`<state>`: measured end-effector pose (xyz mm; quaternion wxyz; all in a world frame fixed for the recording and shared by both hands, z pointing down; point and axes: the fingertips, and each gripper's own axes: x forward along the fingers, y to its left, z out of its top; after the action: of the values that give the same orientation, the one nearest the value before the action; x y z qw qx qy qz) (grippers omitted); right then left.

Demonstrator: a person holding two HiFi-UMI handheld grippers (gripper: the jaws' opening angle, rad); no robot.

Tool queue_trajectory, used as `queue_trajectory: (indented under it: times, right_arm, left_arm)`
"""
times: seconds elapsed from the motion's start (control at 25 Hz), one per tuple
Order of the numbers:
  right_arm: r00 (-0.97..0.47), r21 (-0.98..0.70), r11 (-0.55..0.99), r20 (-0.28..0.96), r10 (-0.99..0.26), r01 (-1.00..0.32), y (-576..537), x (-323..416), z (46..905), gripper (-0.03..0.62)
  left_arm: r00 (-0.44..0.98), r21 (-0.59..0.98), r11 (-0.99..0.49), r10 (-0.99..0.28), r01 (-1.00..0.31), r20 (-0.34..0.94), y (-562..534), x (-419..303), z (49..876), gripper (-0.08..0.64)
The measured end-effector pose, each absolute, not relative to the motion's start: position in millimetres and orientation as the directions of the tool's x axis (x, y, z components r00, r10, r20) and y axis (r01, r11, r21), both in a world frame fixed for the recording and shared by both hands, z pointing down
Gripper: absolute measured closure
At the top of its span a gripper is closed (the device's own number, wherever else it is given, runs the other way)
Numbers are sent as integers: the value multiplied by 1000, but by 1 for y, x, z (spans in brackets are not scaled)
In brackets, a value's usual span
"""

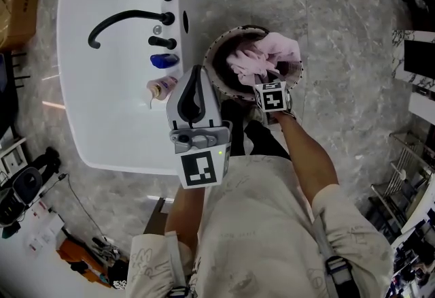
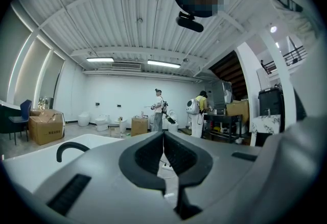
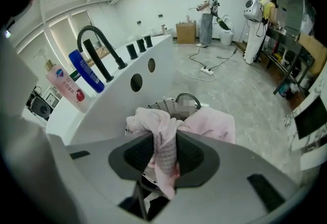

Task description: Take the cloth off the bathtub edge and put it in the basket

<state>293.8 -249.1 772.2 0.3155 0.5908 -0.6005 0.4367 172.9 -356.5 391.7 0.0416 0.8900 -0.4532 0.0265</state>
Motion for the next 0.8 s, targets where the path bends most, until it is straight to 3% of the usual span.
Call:
queue_trajectory:
  times: [0.32, 0.52, 0.8]
  right_arm:
    - [-99, -155, -120, 921, -377, -981, -238, 302, 788, 407]
    - [-103, -169, -139, 915, -391, -976, -238, 301, 784, 396]
    - [-99, -171, -142, 906, -411, -975, -233, 306, 779, 396]
  left_arm:
    - [594, 57, -591, -800, -804, 81, -354, 175, 393, 557]
    - [590, 44, -589, -799, -807, 115, -350, 178, 399, 557]
    - [610, 52, -608, -790, -792, 57, -343, 185, 386, 557]
